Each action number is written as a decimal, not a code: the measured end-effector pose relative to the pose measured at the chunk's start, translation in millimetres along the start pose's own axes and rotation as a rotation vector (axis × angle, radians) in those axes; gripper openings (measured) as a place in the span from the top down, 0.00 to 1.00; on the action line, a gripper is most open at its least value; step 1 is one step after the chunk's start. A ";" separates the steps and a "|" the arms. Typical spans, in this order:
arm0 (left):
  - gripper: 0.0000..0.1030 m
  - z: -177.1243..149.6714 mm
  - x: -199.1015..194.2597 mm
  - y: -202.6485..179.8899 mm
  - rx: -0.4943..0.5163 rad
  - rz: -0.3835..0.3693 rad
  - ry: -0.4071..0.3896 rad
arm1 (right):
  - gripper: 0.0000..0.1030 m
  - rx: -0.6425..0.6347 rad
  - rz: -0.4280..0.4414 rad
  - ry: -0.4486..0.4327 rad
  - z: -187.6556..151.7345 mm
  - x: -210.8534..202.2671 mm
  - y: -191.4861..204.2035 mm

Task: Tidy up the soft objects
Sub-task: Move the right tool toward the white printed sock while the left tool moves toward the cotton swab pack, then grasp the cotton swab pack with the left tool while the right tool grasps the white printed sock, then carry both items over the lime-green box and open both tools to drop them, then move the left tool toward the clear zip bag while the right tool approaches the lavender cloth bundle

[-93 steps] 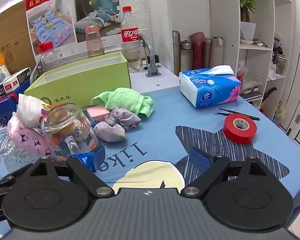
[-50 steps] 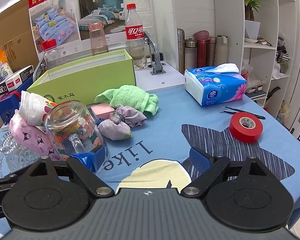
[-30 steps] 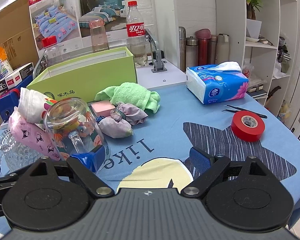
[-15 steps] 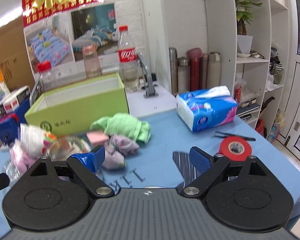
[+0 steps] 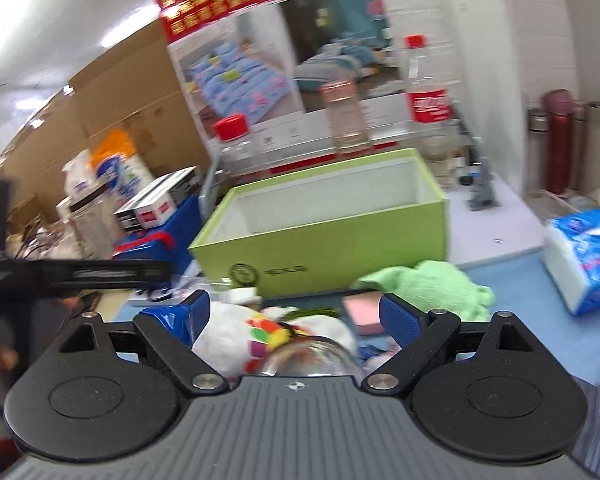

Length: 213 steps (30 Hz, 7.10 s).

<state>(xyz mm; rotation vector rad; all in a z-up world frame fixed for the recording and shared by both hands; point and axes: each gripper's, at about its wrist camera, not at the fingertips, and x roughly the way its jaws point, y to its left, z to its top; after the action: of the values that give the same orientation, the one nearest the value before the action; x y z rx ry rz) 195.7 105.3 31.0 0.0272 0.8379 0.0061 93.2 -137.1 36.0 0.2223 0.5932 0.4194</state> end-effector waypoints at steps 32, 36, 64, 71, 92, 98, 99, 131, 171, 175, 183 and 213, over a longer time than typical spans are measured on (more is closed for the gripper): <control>0.01 -36.3 -26.0 72.4 -0.220 0.253 -0.069 | 0.24 0.040 -0.171 0.209 32.7 71.7 -90.5; 0.01 -40.8 -25.5 76.4 -0.244 0.249 -0.063 | 0.24 0.022 -0.273 0.269 36.7 111.0 -100.0; 0.01 -74.0 -45.8 63.5 -0.122 0.114 -0.035 | 0.23 0.201 -0.423 -0.011 -29.3 -36.3 -138.6; 0.01 -94.3 -41.3 79.7 -0.185 0.128 0.011 | 0.23 0.304 -0.351 0.032 -56.5 -39.5 -146.6; 0.01 -109.7 -19.7 119.7 -0.288 0.140 0.089 | 0.23 0.329 -0.321 0.002 -46.1 -33.9 -137.9; 0.01 -115.3 -24.5 113.1 -0.400 0.084 0.073 | 0.23 0.315 -0.304 -0.011 -41.8 -35.2 -130.9; 0.01 -118.4 -20.3 113.7 -0.431 0.092 0.083 | 0.23 0.304 -0.305 -0.008 -41.7 -36.3 -129.5; 0.01 -114.3 12.3 86.8 -0.328 0.237 0.094 | 0.23 -0.360 -0.179 0.340 -24.5 46.4 -120.3; 0.60 -65.4 -41.3 90.5 -0.307 -0.025 -0.080 | 0.79 -0.151 -0.060 0.115 4.1 -7.6 -143.1; 0.60 -13.5 -34.0 71.9 -0.254 -0.097 -0.127 | 0.78 -0.162 -0.010 0.042 36.7 -4.2 -126.0; 0.60 77.3 20.5 36.8 -0.201 -0.158 -0.140 | 0.78 -0.243 0.036 0.035 109.3 92.7 -91.7; 0.00 -19.7 -61.8 13.7 -0.158 -0.033 -0.217 | 0.50 -0.051 -0.086 -0.003 29.4 19.1 -97.6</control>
<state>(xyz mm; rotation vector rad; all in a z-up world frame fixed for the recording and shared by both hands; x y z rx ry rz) 139.8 118.4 64.2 -0.1328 0.6188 0.0376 155.5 -218.1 19.1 0.1479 0.5865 0.3509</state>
